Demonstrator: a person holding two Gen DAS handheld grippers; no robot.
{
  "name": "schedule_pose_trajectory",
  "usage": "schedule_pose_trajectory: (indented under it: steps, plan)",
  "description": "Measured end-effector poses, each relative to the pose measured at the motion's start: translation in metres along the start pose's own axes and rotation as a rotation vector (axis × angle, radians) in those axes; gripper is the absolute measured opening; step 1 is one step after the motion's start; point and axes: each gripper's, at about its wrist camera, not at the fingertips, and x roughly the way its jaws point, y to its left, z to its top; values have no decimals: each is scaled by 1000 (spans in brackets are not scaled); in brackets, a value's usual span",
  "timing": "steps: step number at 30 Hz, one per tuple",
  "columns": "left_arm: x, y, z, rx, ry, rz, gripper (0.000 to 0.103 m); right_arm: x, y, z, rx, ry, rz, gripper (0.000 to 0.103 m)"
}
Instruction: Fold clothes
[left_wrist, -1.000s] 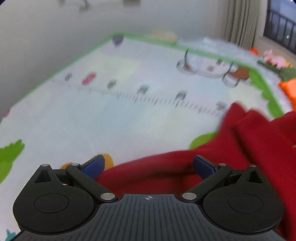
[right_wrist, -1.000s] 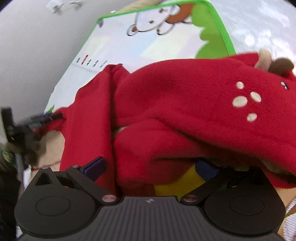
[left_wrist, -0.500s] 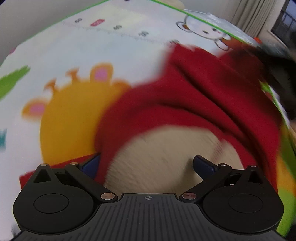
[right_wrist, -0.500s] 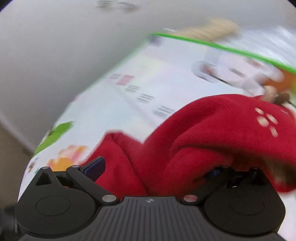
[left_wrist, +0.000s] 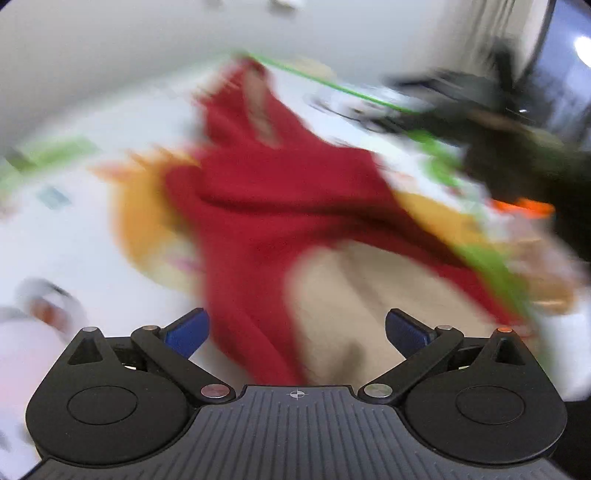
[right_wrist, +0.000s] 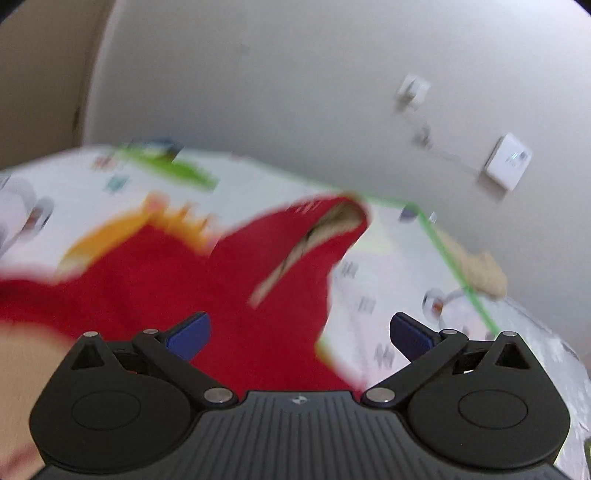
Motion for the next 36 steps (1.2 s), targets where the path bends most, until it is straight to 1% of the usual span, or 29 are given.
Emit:
schedule_pose_trajectory:
  steps: [1,2,4,5,7,10,12,14,18,19,21,22,23,24,25,27,28,29,31,32,34,36]
  plan:
    - [5,-1,-2,26,4,61,103,-4,5,-11,-2,29,-4,103]
    - [10,-1,-4,41,23,83,103,-9,10,-23,-4,55,-8,103]
    - [18,-2,-11,68,53,81,103,-14,15,-41,3,87,-26,103]
    - [23,-6,-12,81,56,98,103,-13,15,-45,3,96,-45,103]
    - [29,-11,-6,105,47,148,103,-8,17,-49,2,100,-69,103]
    - [42,-18,16,148,-4,214,103,9,23,-48,-11,91,-39,103]
    - [56,-22,29,184,-16,229,103,15,16,-47,11,74,-125,103]
    - [68,-26,37,219,-5,246,103,22,9,-46,32,58,-212,103]
    - [85,-44,36,353,0,341,103,35,-5,-44,76,25,-386,103]
    - [87,-48,35,390,-2,365,103,36,-13,-45,114,18,-428,103]
    - [94,-55,34,450,-9,372,103,17,-64,-59,415,37,-496,103]
    - [98,-59,35,477,-12,367,103,10,-84,-70,536,56,-502,103]
    - [103,-62,36,499,-13,363,103,5,-98,-81,624,77,-489,103]
    - [110,-65,38,523,-15,361,103,2,-107,-91,678,97,-466,103]
    - [118,-69,40,549,-22,366,103,0,-109,-97,692,111,-439,103]
    - [133,-75,47,592,-45,401,103,-4,-112,-108,713,135,-390,103]
    - [139,-77,51,608,-68,429,103,-7,-110,-108,699,135,-385,103]
    - [142,-76,56,613,-94,467,103,-9,-108,-109,683,134,-382,103]
    - [135,-66,70,564,-163,544,103,-14,-106,-107,639,115,-396,103]
    - [124,-56,78,508,-196,572,103,-12,-104,-104,616,107,-406,103]
    - [94,-28,90,353,-254,644,103,-10,-96,-96,561,95,-406,103]
    - [57,6,88,185,-300,691,103,-2,-85,-88,483,91,-397,103]
